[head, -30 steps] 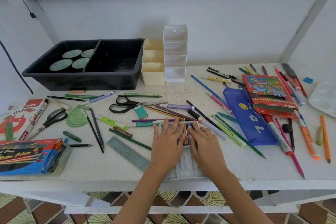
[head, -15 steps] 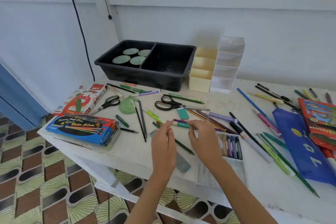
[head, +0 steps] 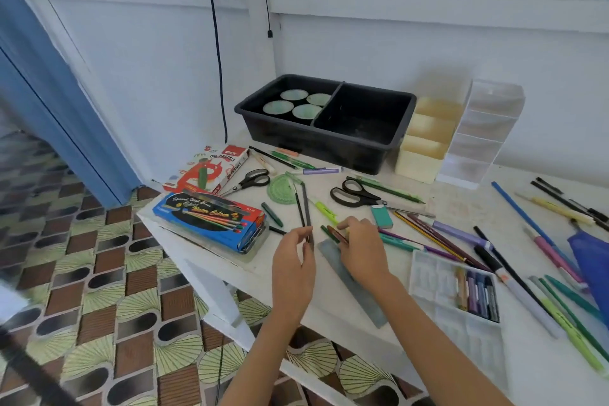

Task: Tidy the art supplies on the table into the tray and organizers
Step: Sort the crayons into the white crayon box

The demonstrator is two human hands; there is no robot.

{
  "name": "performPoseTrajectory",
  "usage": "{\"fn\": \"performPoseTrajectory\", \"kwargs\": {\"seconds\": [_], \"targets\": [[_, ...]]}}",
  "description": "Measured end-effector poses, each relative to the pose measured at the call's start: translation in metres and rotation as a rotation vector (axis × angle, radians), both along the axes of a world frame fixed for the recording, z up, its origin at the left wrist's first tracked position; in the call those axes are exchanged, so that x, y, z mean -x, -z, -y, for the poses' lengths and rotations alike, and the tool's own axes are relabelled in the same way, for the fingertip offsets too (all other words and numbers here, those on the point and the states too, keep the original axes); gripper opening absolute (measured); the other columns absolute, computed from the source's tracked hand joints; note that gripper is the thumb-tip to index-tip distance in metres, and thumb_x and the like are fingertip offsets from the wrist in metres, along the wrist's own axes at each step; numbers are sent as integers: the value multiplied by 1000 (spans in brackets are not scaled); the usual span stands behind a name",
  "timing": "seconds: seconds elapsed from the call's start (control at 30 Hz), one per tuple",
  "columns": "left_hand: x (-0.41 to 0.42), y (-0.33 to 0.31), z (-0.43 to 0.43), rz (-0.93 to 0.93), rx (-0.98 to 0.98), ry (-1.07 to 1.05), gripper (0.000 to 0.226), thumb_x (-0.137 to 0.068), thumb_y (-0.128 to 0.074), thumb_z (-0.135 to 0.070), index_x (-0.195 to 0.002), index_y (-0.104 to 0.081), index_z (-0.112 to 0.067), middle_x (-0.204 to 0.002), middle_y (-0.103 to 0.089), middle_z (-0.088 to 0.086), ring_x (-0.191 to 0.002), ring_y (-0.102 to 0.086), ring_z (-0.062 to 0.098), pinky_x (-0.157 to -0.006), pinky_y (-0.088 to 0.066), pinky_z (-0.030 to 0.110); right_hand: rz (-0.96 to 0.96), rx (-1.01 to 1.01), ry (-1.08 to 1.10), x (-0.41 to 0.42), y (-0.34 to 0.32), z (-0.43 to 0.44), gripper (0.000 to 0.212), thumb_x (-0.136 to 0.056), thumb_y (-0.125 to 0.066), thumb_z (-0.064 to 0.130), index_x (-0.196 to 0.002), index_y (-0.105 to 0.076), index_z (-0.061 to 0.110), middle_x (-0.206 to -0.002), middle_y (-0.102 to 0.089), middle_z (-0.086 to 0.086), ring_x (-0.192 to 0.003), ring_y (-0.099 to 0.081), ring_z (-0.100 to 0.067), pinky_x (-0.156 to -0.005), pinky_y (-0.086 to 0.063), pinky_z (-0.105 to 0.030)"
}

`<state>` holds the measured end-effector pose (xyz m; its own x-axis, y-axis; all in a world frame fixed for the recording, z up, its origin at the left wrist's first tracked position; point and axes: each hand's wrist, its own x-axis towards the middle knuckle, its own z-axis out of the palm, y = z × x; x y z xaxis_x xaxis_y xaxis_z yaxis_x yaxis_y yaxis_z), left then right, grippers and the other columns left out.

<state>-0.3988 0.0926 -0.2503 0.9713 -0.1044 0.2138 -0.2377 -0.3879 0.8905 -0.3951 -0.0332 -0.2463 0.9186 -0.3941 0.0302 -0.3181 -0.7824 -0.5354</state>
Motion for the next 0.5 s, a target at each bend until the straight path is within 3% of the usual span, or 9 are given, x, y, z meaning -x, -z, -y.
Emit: {"fn": "performPoseTrajectory", "kwargs": {"seconds": [0.1, 0.2, 0.33, 0.5], "targets": [[-12, -7, -7, 69, -71, 22, 27, -93, -48, -3, -114, -60, -16, -108, -62, -4, -102, -55, 9, -91, -45, 25, 64, -46, 7, -7, -9, -4, 28, -90, -55, 7, -117, -59, 11, -113, -52, -9, -103, -52, -24, -85, -46, -35], [-38, -23, -14, 174, -225, 27, 25, -92, -50, -3, -113, -61, -14, -109, -62, -2, -104, -54, 10, -93, -43, 24, 102, -168, -29, -19, -19, -12, 26, -88, -60, 7, -113, -63, 10, -110, -54, -10, -96, -55, -21, -83, -47, -31], [-88, -45, -26, 262, -613, 101, 27, -90, -54, -3, -111, -65, -16, -111, -65, 0, -106, -56, 14, -92, -42, 25, 122, -291, -21, -35, -26, -20, 22, -87, -62, 8, -109, -63, 13, -103, -59, -6, -75, -53, -6, -61, -40, -7], [-126, -72, -22, -24, -1124, 352, 30, -88, -55, -2, -115, -63, -11, -124, -58, 9, -108, -59, 26, -97, -44, 35, 112, -520, 43, -44, -25, -21, 22, -87, -63, 7, -107, -61, 13, -86, -59, 2, -67, -51, -1, -51, -40, -4]]}}
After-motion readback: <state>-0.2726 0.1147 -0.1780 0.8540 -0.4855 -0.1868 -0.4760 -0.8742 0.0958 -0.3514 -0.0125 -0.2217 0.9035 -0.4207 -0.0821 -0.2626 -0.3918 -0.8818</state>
